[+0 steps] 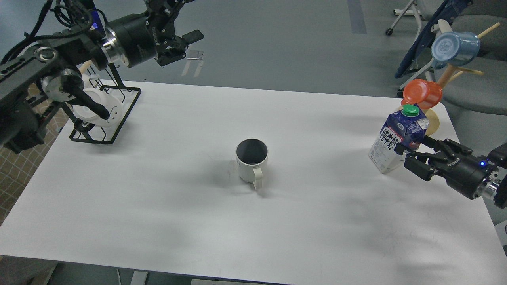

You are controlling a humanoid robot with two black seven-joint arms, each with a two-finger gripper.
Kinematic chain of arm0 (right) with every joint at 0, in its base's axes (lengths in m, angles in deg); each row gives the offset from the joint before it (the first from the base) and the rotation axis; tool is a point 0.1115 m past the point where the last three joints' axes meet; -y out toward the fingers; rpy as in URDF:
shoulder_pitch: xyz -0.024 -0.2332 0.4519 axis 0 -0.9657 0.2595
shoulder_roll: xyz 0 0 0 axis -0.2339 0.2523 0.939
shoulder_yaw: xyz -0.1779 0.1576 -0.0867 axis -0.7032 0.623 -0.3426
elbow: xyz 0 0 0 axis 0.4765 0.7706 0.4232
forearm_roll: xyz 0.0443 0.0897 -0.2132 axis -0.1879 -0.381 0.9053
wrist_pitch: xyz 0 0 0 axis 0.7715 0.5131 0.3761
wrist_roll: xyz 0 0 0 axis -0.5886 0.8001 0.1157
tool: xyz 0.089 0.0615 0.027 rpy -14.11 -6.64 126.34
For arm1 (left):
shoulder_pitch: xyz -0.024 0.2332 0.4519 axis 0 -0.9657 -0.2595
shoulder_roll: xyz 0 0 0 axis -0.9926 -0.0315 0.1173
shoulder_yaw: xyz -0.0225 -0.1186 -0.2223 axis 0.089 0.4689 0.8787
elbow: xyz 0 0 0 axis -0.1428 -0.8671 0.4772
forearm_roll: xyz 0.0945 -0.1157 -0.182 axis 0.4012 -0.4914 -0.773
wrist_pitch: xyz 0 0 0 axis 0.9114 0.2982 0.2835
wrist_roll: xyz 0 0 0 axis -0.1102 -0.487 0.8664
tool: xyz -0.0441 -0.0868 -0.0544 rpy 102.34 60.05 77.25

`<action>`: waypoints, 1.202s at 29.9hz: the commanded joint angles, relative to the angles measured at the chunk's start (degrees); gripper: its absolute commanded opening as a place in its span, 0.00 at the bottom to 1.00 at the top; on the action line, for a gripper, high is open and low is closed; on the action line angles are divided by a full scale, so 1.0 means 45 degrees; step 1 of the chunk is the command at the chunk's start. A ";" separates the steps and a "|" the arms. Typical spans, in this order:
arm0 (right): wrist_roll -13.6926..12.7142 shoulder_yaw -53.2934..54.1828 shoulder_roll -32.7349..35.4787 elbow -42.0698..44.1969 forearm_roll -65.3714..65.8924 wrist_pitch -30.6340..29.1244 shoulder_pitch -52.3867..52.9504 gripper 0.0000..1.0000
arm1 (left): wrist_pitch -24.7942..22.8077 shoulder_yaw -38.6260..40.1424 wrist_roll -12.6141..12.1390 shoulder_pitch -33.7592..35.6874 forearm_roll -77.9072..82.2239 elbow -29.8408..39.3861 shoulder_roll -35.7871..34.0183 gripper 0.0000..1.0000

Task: Place cup and milk with both arms
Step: 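Reach the right gripper to the milk carton and grasp it, then slide the milk carton with the right gripper beside the mug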

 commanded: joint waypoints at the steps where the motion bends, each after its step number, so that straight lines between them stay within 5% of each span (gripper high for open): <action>1: 0.0001 0.0068 0.0069 -0.0050 -0.0001 -0.0002 0.0004 0.83 | -0.0005 -0.0005 -0.0002 -0.0006 0.0019 0.0011 0.0013 0.98; 15: 0.0001 0.0381 -0.0282 0.0028 -0.0020 -0.0002 -0.0015 0.83 | -0.0044 0.0014 -0.0002 -0.0025 0.0019 0.0031 -0.0006 0.98; 17: 0.0001 0.0381 -0.0321 0.0028 -0.0020 -0.0002 -0.0015 0.77 | -0.0044 -0.0005 0.0017 -0.0025 0.0019 0.0050 -0.0026 0.98; 19: 0.0001 0.0381 -0.0341 0.0008 -0.0001 -0.0002 -0.0015 0.46 | -0.0025 -0.0006 -0.0002 -0.0025 0.0019 0.0050 -0.0026 0.98; 21: 0.0001 0.0401 -0.0341 0.0008 -0.0001 -0.0002 -0.0015 0.30 | -0.0044 -0.0006 -0.0002 -0.0025 0.0019 0.0050 -0.0026 0.98; 30: 0.0001 0.0401 -0.0165 -0.0284 -0.0020 -0.0002 -0.0015 0.01 | -0.0025 -0.0006 0.0017 -0.0045 0.0019 0.0303 -0.0064 0.98; 36: 0.0001 0.0672 0.0244 -0.1083 -0.0020 -0.0002 0.0004 0.00 | -0.0025 -0.0025 0.0017 -0.0045 0.0019 0.0343 -0.0201 0.98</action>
